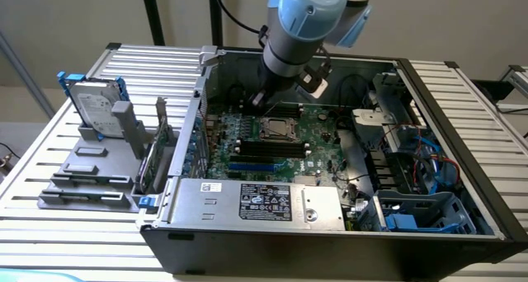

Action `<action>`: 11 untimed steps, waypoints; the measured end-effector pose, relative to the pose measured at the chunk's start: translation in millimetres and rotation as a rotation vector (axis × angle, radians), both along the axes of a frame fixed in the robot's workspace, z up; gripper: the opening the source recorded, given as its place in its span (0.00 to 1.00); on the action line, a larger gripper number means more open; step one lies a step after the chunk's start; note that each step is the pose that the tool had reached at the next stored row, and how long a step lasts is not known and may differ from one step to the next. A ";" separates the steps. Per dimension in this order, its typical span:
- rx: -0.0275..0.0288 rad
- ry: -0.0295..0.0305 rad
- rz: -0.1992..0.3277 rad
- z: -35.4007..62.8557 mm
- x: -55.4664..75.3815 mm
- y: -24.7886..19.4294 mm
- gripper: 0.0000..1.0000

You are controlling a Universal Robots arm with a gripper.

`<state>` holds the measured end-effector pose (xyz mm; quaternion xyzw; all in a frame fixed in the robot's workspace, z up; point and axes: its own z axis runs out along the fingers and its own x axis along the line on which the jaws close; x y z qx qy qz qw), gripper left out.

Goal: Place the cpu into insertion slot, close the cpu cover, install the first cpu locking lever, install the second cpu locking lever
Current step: 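Install the first cpu locking lever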

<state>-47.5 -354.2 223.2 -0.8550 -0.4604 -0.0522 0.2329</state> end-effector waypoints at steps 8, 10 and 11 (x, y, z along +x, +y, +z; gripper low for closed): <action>-0.0261 -0.0005 0.000 -10.6 0.0 -0.1 0.11; -0.0275 -0.0004 0.000 -14.3 0.0 -0.1 0.11; -0.0275 -0.0004 0.000 -16.1 0.0 -0.1 0.11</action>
